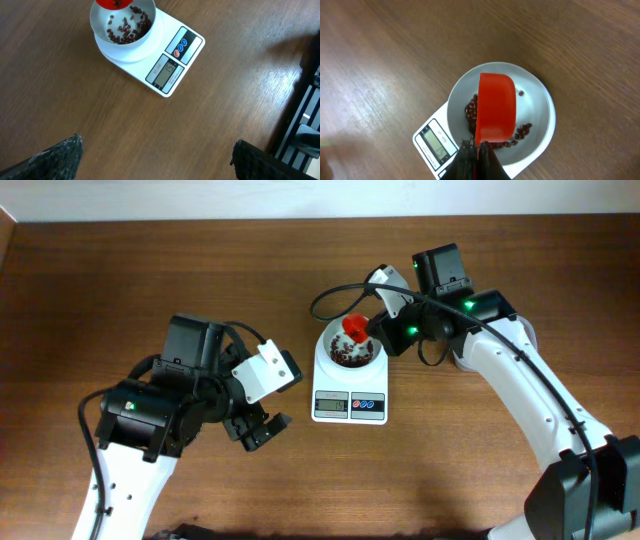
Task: Scoop and weigh 50g on scale
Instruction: 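Tilt the red scoop to pour beans into the white bowl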
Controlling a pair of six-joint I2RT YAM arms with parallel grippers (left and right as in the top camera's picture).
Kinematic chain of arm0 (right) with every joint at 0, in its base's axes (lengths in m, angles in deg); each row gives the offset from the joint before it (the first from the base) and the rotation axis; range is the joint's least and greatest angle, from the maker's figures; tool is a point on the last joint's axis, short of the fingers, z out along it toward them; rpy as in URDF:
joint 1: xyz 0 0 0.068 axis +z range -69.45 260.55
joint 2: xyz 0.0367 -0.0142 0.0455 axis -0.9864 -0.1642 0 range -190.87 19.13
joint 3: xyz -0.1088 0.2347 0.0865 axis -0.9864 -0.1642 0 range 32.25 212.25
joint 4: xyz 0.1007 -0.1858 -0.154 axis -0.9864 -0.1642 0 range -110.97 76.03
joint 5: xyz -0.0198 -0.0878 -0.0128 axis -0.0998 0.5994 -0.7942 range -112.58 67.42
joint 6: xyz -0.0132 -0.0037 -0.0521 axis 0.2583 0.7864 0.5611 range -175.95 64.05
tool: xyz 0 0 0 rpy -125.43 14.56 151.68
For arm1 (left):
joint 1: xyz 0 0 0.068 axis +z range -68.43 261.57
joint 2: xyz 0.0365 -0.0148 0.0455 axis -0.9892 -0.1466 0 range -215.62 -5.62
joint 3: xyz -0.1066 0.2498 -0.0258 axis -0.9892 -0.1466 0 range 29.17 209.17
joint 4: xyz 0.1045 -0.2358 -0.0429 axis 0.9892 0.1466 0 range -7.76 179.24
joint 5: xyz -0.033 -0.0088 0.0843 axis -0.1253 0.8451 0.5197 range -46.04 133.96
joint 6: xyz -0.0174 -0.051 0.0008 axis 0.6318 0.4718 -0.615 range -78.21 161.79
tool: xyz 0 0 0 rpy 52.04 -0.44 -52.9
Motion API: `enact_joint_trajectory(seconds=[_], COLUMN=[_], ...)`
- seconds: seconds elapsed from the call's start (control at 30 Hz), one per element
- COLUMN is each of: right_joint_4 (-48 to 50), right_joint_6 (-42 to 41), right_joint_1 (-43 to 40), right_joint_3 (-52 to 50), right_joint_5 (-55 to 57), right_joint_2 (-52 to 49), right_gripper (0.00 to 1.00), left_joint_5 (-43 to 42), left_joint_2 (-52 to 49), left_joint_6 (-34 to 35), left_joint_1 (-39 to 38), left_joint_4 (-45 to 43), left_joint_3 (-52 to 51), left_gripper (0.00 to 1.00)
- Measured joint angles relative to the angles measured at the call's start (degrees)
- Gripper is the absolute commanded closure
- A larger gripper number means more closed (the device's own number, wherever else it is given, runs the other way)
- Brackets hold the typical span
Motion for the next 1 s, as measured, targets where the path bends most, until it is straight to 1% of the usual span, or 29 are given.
enact_joint_trajectory(seconds=[0.13,0.3,0.43,0.53,0.67,0.8,0.9,1.0], right_joint_4=[0.0,0.1,-0.3,-1.1,-1.0,-1.3,-1.8,-2.5], right_joint_6=[-2.0,-1.1,-2.3,0.5,-0.9,-0.4,-1.7,0.8], right_joint_1=[0.0,0.0,0.1,0.1,0.2,0.2,0.2,0.2], right_joint_3=[0.0,0.0,0.0,0.0,0.0,0.0,0.0,0.0], right_joint_5=[3.1,0.0,2.6,-1.9,1.9,2.0,5.1,1.4], right_joint_2=[0.0,0.0,0.0,0.0,0.0,0.0,0.0,0.0], right_gripper=[0.96,0.96,0.96,0.96,0.96,0.96,0.96,0.96], left_joint_5=[0.0,0.0,0.0,0.0,0.0,0.0,0.0,0.0], left_joint_2=[0.0,0.0,0.0,0.0,0.0,0.0,0.0,0.0], left_joint_6=[0.0,0.0,0.0,0.0,0.0,0.0,0.0,0.0], left_joint_1=[0.0,0.0,0.0,0.0,0.0,0.0,0.0,0.0], left_joint_4=[0.0,0.0,0.0,0.0,0.0,0.0,0.0,0.0], left_joint_3=[0.0,0.0,0.0,0.0,0.0,0.0,0.0,0.0], left_gripper=[0.01,0.01,0.01,0.01,0.01,0.01,0.01,0.01])
